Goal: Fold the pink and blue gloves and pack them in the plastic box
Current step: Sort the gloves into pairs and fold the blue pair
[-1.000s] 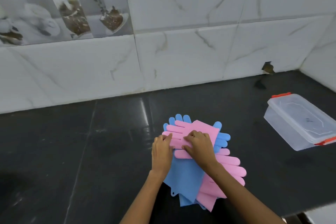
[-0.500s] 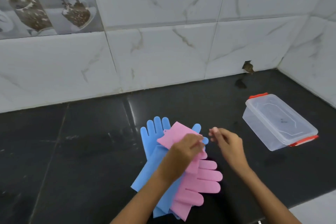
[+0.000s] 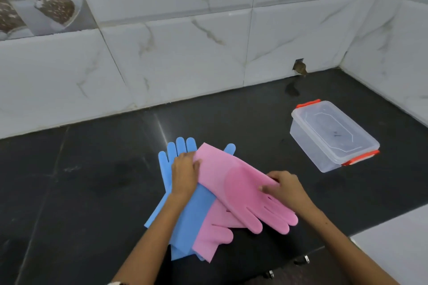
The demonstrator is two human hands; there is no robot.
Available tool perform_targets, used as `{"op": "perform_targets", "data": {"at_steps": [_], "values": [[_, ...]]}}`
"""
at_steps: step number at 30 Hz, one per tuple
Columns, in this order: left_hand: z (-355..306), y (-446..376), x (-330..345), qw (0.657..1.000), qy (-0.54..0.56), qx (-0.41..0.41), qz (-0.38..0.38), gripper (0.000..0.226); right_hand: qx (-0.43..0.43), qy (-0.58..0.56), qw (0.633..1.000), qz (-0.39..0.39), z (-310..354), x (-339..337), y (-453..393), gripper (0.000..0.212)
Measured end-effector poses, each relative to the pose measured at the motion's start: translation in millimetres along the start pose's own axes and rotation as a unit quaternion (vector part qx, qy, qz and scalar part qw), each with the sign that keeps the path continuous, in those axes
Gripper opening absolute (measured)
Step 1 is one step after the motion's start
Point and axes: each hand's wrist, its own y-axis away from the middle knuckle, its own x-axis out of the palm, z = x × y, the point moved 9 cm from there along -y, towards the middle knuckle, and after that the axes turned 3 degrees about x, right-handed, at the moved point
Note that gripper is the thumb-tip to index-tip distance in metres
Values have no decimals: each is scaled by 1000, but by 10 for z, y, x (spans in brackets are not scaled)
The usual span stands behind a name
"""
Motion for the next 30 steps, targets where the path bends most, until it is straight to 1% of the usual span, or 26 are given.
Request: {"op": "perform_targets", "data": {"at_steps": [1, 3, 5, 7, 8, 10, 14, 16, 19, 24, 28, 30], "values": [[70, -56, 12, 999, 17, -32, 4, 16, -4, 11, 1000, -4, 10, 8, 9, 15], [131, -114, -20, 996, 59, -62, -14, 12, -17, 24, 999, -19, 35, 13, 33, 27], [176, -144, -73, 990, 108, -92, -22, 22, -34, 36, 997, -52, 73, -13, 66, 33], [181, -152, -144, 984, 144, -104, -23, 31, -47, 37, 994, -94, 104, -68, 104, 33], [176, -150, -219, 982, 157, -103, -29, 31, -54, 34, 992, -113, 122, -95, 126, 31], [168, -118, -452, 976, 186, -87, -68, 25, -75, 21, 987, -144, 179, -161, 164, 25], [338, 129, -968, 953, 261, -89, -126, 21, -166, 1, 972, -164, 549, -222, 212, 19], [532, 310, -1236, 947, 264, -101, -153, 20, -203, -5, 967, -155, 835, -155, 193, 19], [870, 635, -1622, 939, 249, -134, -195, 20, -242, -17, 962, -122, 1327, 74, 111, 17], [1500, 1266, -2065, 921, 214, -214, -246, 21, -313, 62, 947, -34, 2326, 805, -42, 20], [1920, 1763, -2297, 907, 168, -271, -275, 19, -400, 142, 905, 23, 3194, 1465, -69, 22], [2057, 1928, -2295, 913, 138, -289, -253, 20, -442, 177, 879, 26, 3560, 1768, -50, 23]]}}
